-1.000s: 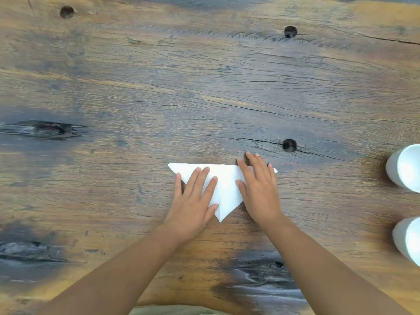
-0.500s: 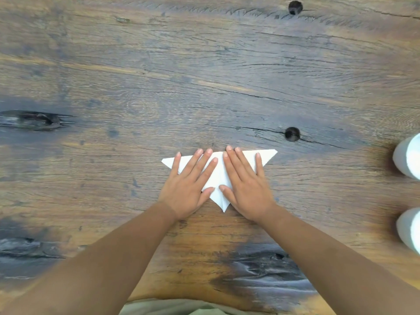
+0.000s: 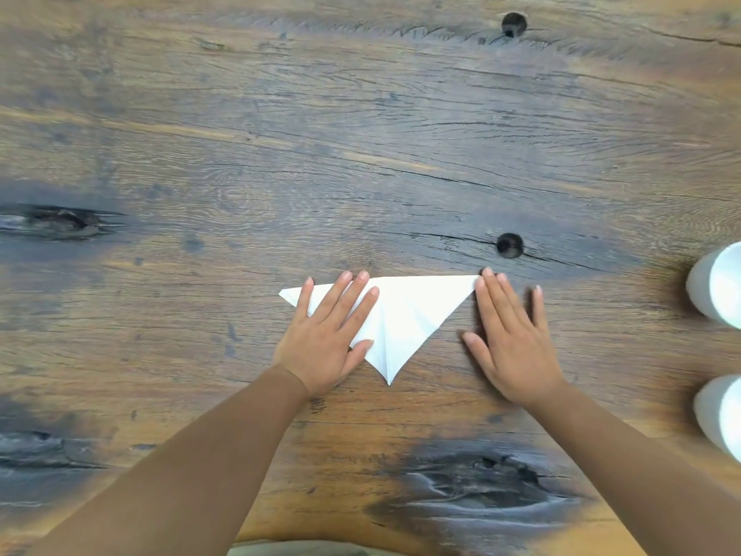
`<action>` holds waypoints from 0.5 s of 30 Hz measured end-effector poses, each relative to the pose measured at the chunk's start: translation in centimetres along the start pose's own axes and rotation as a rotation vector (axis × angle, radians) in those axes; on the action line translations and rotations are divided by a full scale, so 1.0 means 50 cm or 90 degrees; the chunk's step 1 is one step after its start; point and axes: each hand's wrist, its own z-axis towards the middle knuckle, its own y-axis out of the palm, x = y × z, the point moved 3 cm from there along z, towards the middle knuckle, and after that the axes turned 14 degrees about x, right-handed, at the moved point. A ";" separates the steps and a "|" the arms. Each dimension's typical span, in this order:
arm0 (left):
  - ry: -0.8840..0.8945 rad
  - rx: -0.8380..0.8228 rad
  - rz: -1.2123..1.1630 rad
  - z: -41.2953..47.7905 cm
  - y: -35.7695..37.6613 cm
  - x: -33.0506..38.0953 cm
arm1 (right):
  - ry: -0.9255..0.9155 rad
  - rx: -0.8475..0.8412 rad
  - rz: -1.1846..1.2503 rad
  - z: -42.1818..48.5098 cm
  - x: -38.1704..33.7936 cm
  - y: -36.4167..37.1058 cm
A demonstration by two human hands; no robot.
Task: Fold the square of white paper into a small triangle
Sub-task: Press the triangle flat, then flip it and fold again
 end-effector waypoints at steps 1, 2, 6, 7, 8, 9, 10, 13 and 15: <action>-0.001 0.001 0.002 0.001 0.000 0.000 | 0.012 0.008 0.009 0.003 -0.009 -0.001; -0.001 0.001 0.003 0.002 0.000 -0.001 | 0.015 0.020 0.019 0.007 -0.020 -0.002; -0.004 0.009 -0.006 0.002 -0.001 0.000 | -0.072 0.056 0.065 0.035 -0.092 -0.009; -0.005 0.011 -0.008 0.002 -0.002 -0.001 | -0.096 0.057 0.075 0.048 -0.117 -0.009; -0.005 0.012 -0.009 0.001 -0.003 0.000 | -0.117 0.055 0.085 0.058 -0.141 -0.009; -0.003 0.012 -0.009 0.000 -0.003 0.001 | -0.139 0.053 0.093 0.067 -0.165 -0.007; -0.002 0.009 -0.008 -0.001 -0.004 0.001 | -0.161 0.050 0.099 0.074 -0.186 -0.004; 0.000 0.002 -0.001 0.002 -0.005 -0.001 | -0.188 0.032 0.107 0.084 -0.224 0.008; 0.000 0.002 0.000 0.001 -0.002 -0.001 | -0.179 0.025 0.103 0.081 -0.225 0.018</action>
